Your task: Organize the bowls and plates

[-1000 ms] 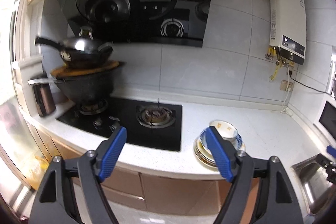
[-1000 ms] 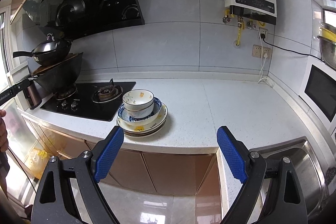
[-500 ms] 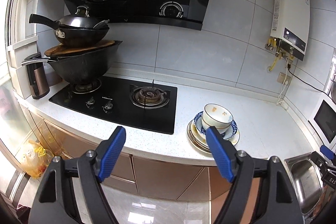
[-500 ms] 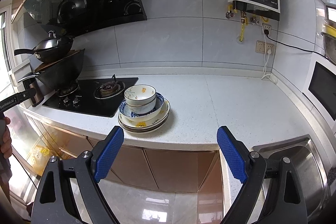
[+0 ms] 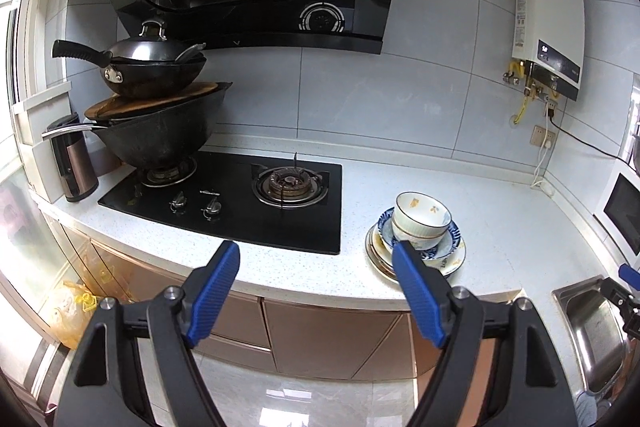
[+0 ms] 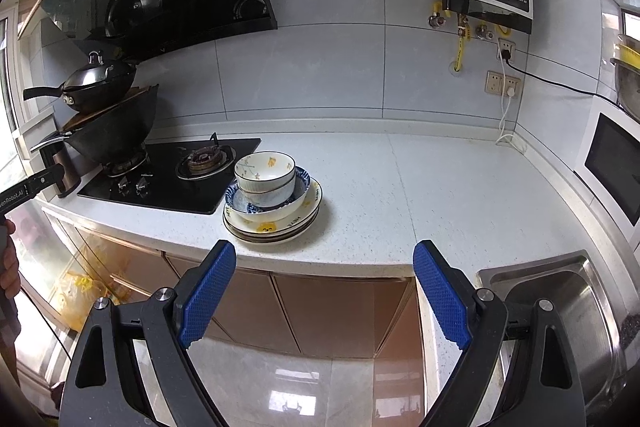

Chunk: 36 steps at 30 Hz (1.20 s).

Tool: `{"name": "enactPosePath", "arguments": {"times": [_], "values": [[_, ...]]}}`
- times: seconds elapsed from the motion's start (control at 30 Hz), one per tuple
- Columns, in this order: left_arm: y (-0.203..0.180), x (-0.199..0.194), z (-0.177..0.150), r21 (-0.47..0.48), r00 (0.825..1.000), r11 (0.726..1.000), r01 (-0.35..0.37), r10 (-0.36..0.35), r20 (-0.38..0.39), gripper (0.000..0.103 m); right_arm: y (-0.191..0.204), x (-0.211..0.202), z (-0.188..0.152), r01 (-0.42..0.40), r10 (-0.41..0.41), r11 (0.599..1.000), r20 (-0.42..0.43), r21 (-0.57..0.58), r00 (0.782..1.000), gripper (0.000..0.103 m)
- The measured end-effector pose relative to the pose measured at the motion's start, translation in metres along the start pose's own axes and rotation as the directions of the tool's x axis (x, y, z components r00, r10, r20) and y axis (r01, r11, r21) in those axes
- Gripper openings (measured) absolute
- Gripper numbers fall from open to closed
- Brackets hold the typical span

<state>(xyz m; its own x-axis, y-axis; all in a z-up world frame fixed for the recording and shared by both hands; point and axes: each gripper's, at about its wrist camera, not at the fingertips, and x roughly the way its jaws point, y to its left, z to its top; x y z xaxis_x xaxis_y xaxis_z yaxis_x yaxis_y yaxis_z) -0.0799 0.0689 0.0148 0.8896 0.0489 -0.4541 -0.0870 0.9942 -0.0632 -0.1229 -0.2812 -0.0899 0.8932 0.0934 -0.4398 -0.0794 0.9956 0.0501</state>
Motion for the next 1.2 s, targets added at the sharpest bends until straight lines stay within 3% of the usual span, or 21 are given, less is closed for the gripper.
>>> {"name": "enactPosePath", "arguments": {"times": [0.3,1.2], "values": [[0.005,0.003,-0.003,0.025,1.000,1.000,-0.009,0.009,-0.010,0.078,-0.004,0.001,-0.004,0.015,-0.015,0.999,-0.011,0.033,1.000,0.087],[0.024,-0.003,-0.006,0.057,0.998,0.997,-0.057,0.056,0.026,0.078,0.020,0.002,0.005,-0.057,0.051,0.997,0.087,0.056,0.995,0.087]]}}
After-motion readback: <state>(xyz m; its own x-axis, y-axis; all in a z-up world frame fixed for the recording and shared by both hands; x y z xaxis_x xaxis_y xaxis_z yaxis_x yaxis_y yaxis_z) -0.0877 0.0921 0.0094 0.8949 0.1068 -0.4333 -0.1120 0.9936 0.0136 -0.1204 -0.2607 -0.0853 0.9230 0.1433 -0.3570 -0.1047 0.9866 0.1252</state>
